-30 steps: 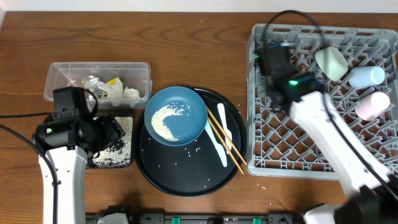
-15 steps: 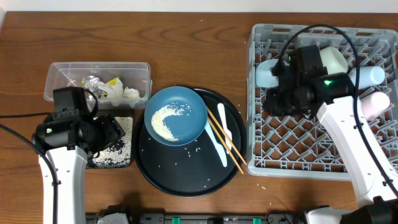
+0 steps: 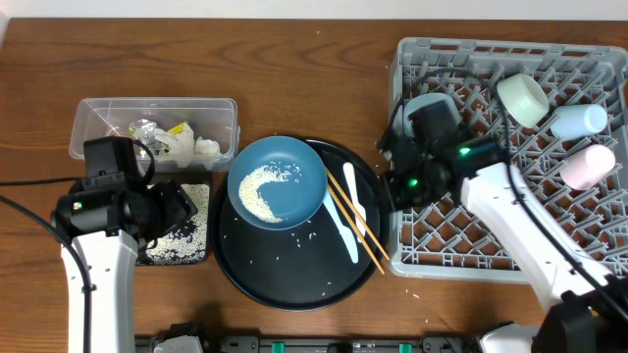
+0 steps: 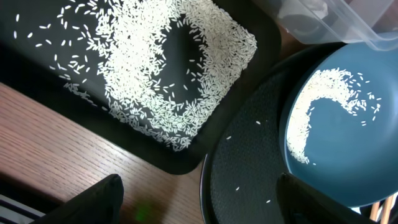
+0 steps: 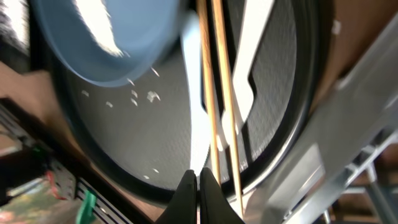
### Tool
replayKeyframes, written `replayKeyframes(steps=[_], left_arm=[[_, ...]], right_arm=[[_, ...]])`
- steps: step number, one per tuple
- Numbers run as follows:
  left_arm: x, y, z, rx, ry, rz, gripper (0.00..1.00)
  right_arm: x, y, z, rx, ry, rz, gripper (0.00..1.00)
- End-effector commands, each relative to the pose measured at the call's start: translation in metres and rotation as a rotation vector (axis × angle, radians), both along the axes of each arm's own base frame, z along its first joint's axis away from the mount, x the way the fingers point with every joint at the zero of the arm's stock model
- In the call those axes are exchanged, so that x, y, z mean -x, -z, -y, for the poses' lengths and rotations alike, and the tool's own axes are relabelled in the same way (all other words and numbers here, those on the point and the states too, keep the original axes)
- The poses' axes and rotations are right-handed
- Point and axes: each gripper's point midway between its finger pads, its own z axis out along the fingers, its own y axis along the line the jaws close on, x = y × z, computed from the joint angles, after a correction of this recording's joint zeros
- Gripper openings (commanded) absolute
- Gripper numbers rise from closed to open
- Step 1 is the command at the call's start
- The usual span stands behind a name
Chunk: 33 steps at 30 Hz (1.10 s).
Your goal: Sort waste into correct bins and load items into the dishwasher rack
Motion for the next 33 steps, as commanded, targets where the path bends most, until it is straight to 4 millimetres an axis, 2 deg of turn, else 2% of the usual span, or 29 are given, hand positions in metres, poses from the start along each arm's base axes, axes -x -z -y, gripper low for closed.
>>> replayKeyframes(steps=[1, 7, 18, 33], left_arm=[[-0.002, -0.003, -0.002, -0.005, -0.008, 0.007, 0.8], [-0.002, -0.003, -0.002, -0.006, -0.008, 0.006, 0.8], [-0.002, -0.003, -0.002, -0.005, -0.008, 0.007, 0.8], [-0.002, -0.003, -0.002, -0.005, -0.008, 0.007, 0.8]], right_arm=[[0.007, 0.021, 0.014, 0.111, 0.06, -0.036, 0.01], [0.009, 0.034, 0.044, 0.272, 0.146, -0.046, 0.01], [0.01, 0.038, 0.078, 0.456, 0.214, -0.033, 0.01], [0.009, 0.038, 0.084, 0.473, 0.235, -0.035, 0.01]])
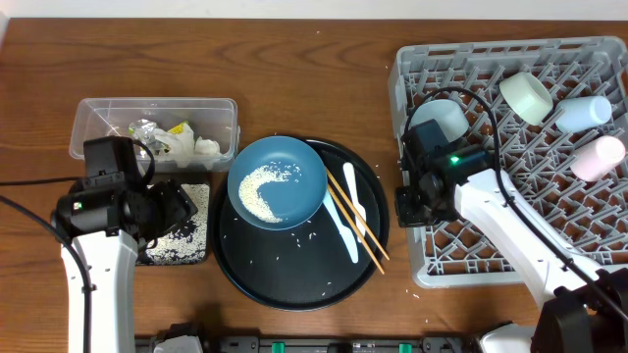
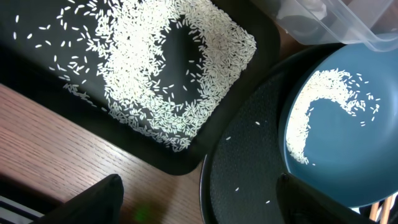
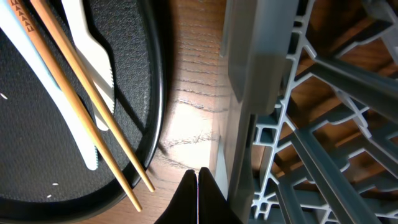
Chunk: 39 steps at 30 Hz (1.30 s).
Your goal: Sort waste into correct bins and load items into the dishwasher rack
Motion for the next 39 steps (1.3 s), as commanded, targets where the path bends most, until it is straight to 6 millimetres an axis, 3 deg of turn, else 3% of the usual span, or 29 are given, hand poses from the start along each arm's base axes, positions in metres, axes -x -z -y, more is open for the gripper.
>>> replayKeyframes(steps=[1, 19, 21, 23, 25, 26, 28, 33, 39], left_arm=[[-0.001, -0.003, -0.002, -0.006, -0.009, 0.005, 0.8], [-0.002, -0.003, -0.001, -0.002, -0.003, 0.008, 0.8], [-0.006, -0.004, 0.005, 0.013, 0.026, 0.024, 0.8], [-0.013, -0.006, 0.011, 0.014, 0.063, 0.049, 0.8], [-0.021, -0.008, 0.02, 0.008, 0.104, 0.081, 0.8], [-0.026, -0.01, 0.026, 0.005, 0.131, 0.1, 0.89], [-0.037, -0.014, 0.041, 0.002, 0.196, 0.142, 0.94], [-0.061, -0.017, 0.092, 0.009, 0.374, 0.222, 0.96], [-0.076, 0.001, 0.155, 0.016, 0.573, 0.202, 0.96]], right_arm=[[-0.005, 0.002, 0.017, 0.076, 0.025, 0.02, 0.01], [-0.005, 0.001, 0.024, 0.081, 0.018, 0.012, 0.01], [-0.006, -0.001, 0.017, 0.045, -0.016, 0.014, 0.04], [-0.011, -0.007, 0.008, 0.003, -0.047, 0.027, 0.15], [-0.018, -0.016, -0.002, -0.042, -0.069, 0.051, 0.36], [-0.022, -0.022, -0.006, -0.061, -0.074, 0.066, 0.44], [-0.032, -0.036, -0.012, -0.089, -0.08, 0.102, 0.57], [-0.051, -0.065, -0.02, -0.116, -0.082, 0.175, 0.58], [-0.063, -0.084, -0.018, -0.12, -0.045, 0.219, 0.63]])
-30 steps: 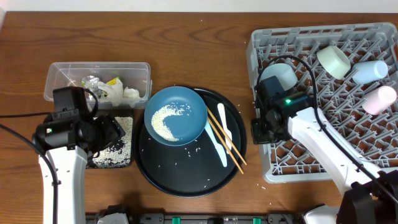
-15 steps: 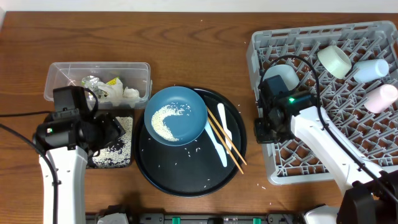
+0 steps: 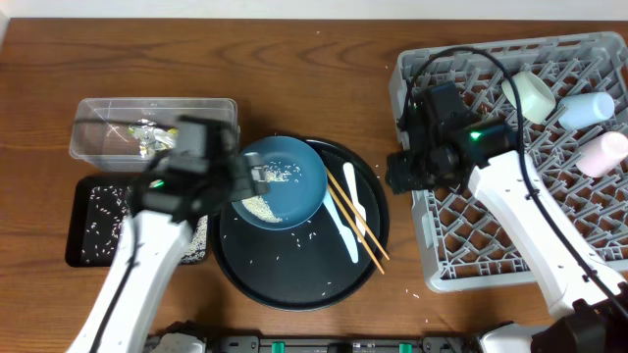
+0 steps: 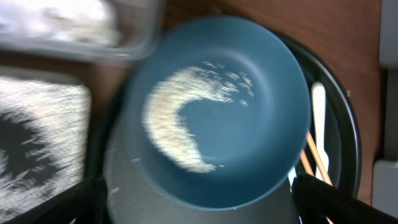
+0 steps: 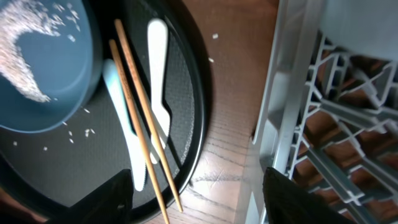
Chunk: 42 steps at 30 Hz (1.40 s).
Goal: Sort waste into correct bins and load items into the dishwasher rack
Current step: 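Reach the left gripper to the blue plate and grasp its rim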
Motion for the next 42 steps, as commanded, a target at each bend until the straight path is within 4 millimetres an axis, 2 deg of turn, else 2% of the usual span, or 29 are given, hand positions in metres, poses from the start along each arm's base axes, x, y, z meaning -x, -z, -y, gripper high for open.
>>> replayKeyframes(steps=[1, 5, 11, 17, 24, 27, 32, 37, 38, 42], left_arm=[[-0.01, 0.006, 0.032, -0.025, 0.112, -0.001, 0.96], [-0.018, 0.024, 0.072, -0.033, 0.211, -0.012, 0.96], [-0.03, 0.052, 0.11, -0.03, 0.286, -0.004, 0.95], [-0.037, 0.083, 0.132, -0.036, 0.323, -0.017, 0.91], [-0.028, 0.124, 0.14, -0.073, 0.348, -0.102, 0.88], [-0.026, 0.132, 0.139, -0.094, 0.348, -0.118, 0.79], [-0.025, 0.134, 0.138, -0.102, 0.348, -0.125, 0.44], [-0.022, 0.135, 0.136, -0.107, 0.348, -0.136, 0.19], [-0.022, 0.135, 0.136, -0.108, 0.348, -0.138, 0.08], [-0.02, 0.133, 0.133, -0.115, 0.346, -0.146, 0.06]], right_arm=[[-0.009, -0.011, 0.011, 0.014, 0.065, 0.021, 0.63], [-0.013, -0.013, 0.042, 0.079, 0.197, 0.008, 0.63], [-0.012, -0.011, 0.073, 0.093, 0.284, -0.031, 0.62], [-0.012, -0.011, 0.079, 0.094, 0.303, -0.036, 0.62], [-0.012, -0.011, 0.079, 0.095, 0.303, -0.036, 0.62], [-0.012, -0.011, 0.079, 0.097, 0.296, -0.035, 0.62], [-0.012, -0.011, 0.079, 0.096, 0.296, -0.035, 0.62], [-0.012, -0.011, 0.079, 0.097, 0.296, -0.035, 0.62], [-0.012, -0.011, 0.079, 0.096, 0.296, -0.035, 0.62], [-0.012, -0.011, 0.079, 0.098, 0.288, -0.034, 0.62]])
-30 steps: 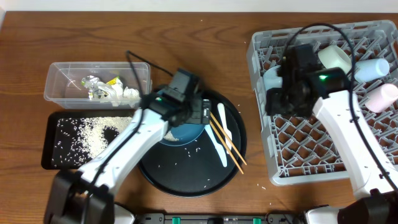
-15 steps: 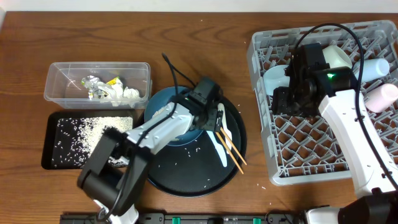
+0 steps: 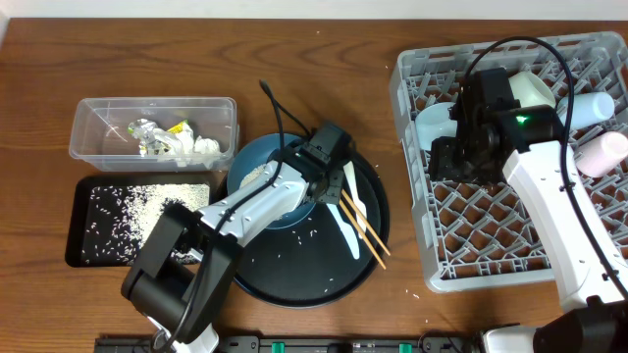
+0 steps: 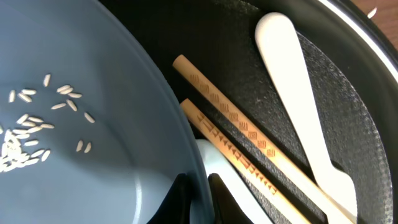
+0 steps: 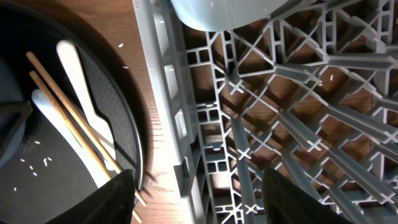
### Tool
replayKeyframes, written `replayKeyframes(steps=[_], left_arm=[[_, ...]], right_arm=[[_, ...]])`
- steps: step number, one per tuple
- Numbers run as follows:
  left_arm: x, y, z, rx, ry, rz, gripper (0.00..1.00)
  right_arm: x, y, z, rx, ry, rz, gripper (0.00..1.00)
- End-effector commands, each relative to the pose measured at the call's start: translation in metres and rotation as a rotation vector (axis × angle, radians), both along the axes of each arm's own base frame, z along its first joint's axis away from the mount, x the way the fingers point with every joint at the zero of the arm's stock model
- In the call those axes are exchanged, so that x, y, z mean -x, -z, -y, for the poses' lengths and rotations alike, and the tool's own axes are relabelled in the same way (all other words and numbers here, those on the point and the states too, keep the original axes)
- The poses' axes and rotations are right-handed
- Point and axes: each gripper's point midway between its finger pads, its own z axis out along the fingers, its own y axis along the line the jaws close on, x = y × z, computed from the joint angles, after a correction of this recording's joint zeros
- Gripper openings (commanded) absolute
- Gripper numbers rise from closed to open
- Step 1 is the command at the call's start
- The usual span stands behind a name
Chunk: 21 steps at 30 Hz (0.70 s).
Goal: Sort waste into correct bins and load items into the dishwasher rack
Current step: 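Reach the left gripper to the blue plate and grasp its rim, then lift the blue plate left over the black tray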
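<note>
A blue plate [image 3: 267, 184] with rice on it sits in the round black tray [image 3: 294, 270]. My left gripper [image 3: 331, 178] is shut on the plate's right rim [image 4: 186, 143], one finger inside and one outside, as the left wrist view shows [image 4: 199, 196]. Right beside it lie two wooden chopsticks [image 4: 249, 146], a white knife [image 4: 298, 106] and a pale blue utensil [image 3: 345, 235]. My right gripper [image 3: 458, 159] stands open over the left part of the grey dishwasher rack [image 5: 249, 118], holding nothing [image 5: 202, 202].
A clear bin [image 3: 152, 127] with wrappers stands at the back left. In front of it is a black tray [image 3: 128, 221] of spilled rice. The rack [image 3: 510, 250] holds a pale blue bowl [image 3: 435, 123], a cream cup [image 3: 535, 93], a blue cup [image 3: 594, 103] and a pink cup [image 3: 608, 152].
My left gripper was open above the blue plate; now it is shut on the plate's right rim. My right gripper has moved right, from beside the rack's left wall to over the rack, still open.
First my left gripper hung open over the rice tray while my right, shut, was at the rack's left edge. The rack then stood further right of the round tray. Later both grippers were open, the left over the plate, which it now grips.
</note>
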Motion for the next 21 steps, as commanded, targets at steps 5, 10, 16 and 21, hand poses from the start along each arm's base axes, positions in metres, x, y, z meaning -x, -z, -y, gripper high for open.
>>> replayKeyframes(steps=[5, 10, 16, 21], left_arm=[[0.01, -0.006, -0.008, -0.019, -0.005, -0.036, 0.06], [0.016, -0.04, -0.012, 0.011, -0.005, 0.005, 0.06], [0.031, -0.092, -0.024, 0.054, -0.007, 0.068, 0.06], [0.043, -0.126, -0.04, 0.085, -0.027, 0.115, 0.06]], right_arm=[[-0.004, -0.005, 0.004, 0.013, 0.011, 0.016, 0.61], [-0.002, -0.005, 0.005, 0.015, 0.011, 0.01, 0.61], [-0.001, -0.005, 0.005, 0.016, 0.011, 0.006, 0.61], [-0.001, -0.005, 0.005, 0.017, 0.011, 0.003, 0.61]])
